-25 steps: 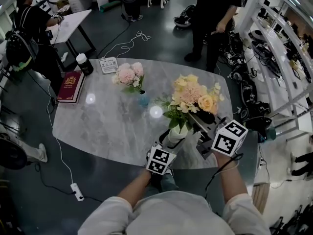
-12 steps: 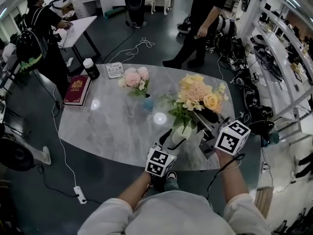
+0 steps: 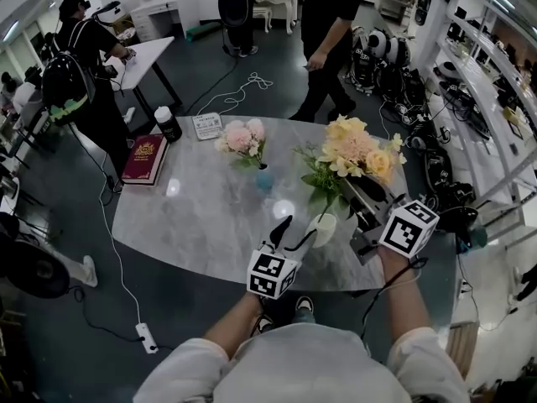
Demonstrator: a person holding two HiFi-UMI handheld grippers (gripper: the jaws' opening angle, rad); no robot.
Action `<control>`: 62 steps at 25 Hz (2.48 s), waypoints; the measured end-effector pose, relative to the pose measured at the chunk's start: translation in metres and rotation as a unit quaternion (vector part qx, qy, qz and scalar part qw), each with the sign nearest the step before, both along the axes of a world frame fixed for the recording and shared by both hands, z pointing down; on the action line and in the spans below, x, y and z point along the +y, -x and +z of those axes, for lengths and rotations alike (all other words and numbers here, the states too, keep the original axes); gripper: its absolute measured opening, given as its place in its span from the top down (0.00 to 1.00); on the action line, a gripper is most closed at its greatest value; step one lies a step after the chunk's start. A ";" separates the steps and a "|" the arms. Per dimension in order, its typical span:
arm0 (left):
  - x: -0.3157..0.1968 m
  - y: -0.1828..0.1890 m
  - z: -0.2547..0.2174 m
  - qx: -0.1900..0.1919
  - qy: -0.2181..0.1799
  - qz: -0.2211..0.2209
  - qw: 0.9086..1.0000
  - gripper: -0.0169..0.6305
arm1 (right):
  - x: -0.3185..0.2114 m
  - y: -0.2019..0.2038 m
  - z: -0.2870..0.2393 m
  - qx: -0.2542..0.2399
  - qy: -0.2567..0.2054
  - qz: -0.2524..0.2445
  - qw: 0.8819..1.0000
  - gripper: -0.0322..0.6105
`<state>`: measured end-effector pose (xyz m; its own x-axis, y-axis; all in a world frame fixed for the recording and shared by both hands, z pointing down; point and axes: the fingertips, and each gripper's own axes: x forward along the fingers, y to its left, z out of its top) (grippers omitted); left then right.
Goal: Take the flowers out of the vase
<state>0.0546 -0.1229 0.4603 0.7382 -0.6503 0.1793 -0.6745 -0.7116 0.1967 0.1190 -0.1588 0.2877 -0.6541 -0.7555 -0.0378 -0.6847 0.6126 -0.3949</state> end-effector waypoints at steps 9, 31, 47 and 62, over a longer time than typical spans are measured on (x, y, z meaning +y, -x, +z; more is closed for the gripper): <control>-0.024 0.035 -0.020 -0.013 -0.001 -0.049 0.999 0.69 | -0.003 -0.006 -0.021 -0.018 -0.016 0.016 1.000 0.79; -0.060 0.026 -0.083 0.013 -0.022 -0.097 0.995 0.94 | -0.005 -0.068 -0.066 -0.040 -0.043 0.075 0.995 0.79; -0.052 -0.068 -0.103 0.005 -0.021 -0.014 1.000 0.96 | 0.016 -0.148 -0.021 -0.036 0.035 0.159 0.986 0.79; -0.004 -0.172 -0.104 0.001 -0.012 0.057 0.998 0.96 | 0.054 -0.211 0.044 -0.015 0.129 0.228 0.965 0.79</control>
